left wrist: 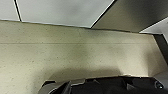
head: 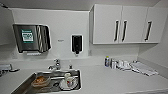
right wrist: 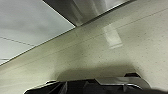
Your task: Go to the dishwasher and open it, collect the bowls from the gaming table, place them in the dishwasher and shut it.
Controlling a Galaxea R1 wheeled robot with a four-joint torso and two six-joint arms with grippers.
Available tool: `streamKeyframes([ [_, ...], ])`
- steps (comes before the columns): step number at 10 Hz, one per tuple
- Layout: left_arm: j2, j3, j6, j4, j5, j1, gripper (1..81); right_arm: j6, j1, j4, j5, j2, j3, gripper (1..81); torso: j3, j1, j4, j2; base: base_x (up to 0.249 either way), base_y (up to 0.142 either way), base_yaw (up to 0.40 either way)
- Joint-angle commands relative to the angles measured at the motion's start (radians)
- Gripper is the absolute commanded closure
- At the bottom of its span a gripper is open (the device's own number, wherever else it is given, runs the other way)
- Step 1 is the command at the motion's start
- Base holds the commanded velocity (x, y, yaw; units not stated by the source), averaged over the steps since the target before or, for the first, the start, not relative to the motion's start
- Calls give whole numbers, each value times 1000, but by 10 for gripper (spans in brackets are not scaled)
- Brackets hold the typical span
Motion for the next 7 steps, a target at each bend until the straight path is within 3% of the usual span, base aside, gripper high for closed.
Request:
streamKeyframes([
  [1,-24,5,5,1,33,-64,10,0,84,12,-48,-29,18,10,-87,-1,0,2,0,0,0],
  [2,-24,2,5,1,33,-64,10,0,84,12,-46,-30,21,10,-28,3,0,-4,0,0,0],
  [3,-22,-1,5,1,33,-64,10,2,87,15,-45,-30,25,10,-60,5,0,-5,0,0,0],
  [5,-22,-2,5,-1,33,-64,10,0,117,40,-51,-64,65,10,-78,5,0,-6,0,0,0],
  [7,-19,-2,5,-1,32,-64,10,3,169,89,-52,-176,230,10,-77,6,0,-6,0,0,0],
])
